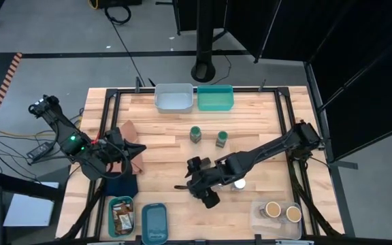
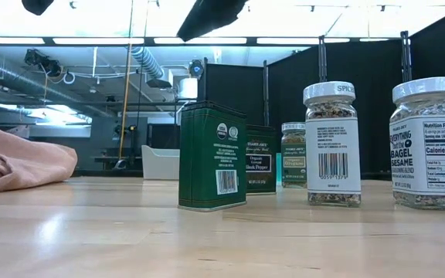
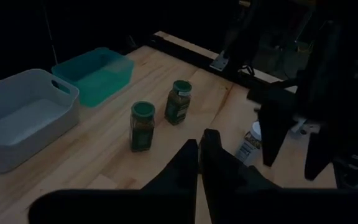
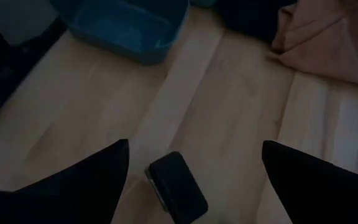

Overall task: Sort spices by type
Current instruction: Put the bottom black spice can into the blue bin

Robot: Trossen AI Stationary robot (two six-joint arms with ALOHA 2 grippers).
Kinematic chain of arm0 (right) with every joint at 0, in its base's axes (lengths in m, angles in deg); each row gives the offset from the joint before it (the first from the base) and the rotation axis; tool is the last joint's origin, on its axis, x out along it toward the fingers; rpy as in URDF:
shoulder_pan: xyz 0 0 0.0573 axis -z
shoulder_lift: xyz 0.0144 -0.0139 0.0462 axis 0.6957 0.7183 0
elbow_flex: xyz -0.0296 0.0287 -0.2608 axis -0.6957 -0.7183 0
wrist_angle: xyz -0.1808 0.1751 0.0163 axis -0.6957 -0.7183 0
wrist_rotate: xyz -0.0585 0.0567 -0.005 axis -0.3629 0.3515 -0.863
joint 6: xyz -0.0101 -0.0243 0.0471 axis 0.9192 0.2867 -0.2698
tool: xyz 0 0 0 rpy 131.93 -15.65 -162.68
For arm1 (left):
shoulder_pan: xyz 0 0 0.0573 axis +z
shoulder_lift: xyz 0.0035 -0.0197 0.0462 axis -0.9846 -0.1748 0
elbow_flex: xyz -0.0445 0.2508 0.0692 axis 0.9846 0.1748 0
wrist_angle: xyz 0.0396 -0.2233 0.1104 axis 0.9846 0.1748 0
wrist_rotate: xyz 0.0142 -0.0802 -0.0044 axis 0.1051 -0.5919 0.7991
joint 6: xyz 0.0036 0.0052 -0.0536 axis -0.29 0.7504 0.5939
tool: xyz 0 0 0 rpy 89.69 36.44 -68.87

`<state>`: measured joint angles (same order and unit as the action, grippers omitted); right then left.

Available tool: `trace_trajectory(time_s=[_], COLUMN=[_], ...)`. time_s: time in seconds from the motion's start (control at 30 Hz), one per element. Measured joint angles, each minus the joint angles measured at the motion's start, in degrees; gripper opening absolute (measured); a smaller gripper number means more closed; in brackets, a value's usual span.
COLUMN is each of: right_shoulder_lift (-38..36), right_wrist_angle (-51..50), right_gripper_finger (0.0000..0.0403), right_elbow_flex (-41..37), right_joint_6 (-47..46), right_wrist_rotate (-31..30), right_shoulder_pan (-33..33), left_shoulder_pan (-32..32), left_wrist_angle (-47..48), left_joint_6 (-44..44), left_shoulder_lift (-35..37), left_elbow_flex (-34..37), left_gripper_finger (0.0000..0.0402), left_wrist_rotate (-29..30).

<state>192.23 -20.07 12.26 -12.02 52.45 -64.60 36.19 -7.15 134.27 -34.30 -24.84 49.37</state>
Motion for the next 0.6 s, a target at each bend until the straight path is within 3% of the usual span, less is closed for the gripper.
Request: trace_trajectory(time_s=[0.6], right_shoulder_lift=[6.9], right_wrist_angle=[-5.0], right_gripper_finger=[0.0374], right_elbow_flex=[0.0], right_joint_6=[4.3], right_wrist_rotate=[-0.2], right_shoulder_pan=[0.9], left_shoulder_pan=[0.0], left_wrist_angle=[0.8], left_joint_6=[0.0], left_shoulder_lift=[-0.8], left_elbow_flex=[0.0], left_gripper_finger=[0.0023], left_wrist_rotate=[-1.5])
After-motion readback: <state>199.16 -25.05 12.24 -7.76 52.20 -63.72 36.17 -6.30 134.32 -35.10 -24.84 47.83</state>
